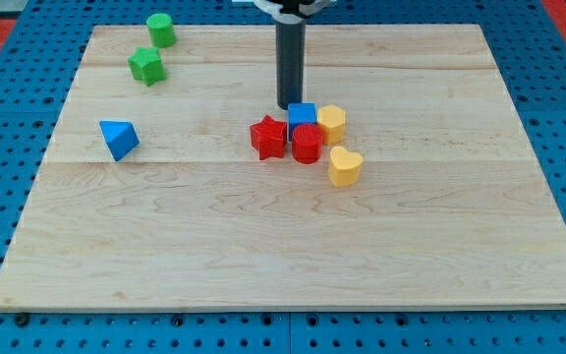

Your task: Move the yellow heart right side of the blue triangle

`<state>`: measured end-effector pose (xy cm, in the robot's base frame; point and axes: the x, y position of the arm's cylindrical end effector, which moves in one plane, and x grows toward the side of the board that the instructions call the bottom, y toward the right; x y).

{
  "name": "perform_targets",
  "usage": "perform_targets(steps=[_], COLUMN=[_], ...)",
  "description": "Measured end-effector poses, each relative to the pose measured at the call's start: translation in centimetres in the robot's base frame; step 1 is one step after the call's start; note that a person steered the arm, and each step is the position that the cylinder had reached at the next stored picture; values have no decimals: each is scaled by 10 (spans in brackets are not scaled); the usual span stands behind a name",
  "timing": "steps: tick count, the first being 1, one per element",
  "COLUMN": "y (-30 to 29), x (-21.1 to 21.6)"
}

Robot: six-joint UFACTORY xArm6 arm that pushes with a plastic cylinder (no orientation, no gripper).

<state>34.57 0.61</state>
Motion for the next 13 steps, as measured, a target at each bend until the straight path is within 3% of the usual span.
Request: perform_targets(steps=[1,3,4,5,6,7,8,9,10,11,12,13], y=[103,131,85,141,72,-46,-61,-22,-87,-130,-141,-155], x=[4,149,145,118,103,125,135,192,199,132,96,126])
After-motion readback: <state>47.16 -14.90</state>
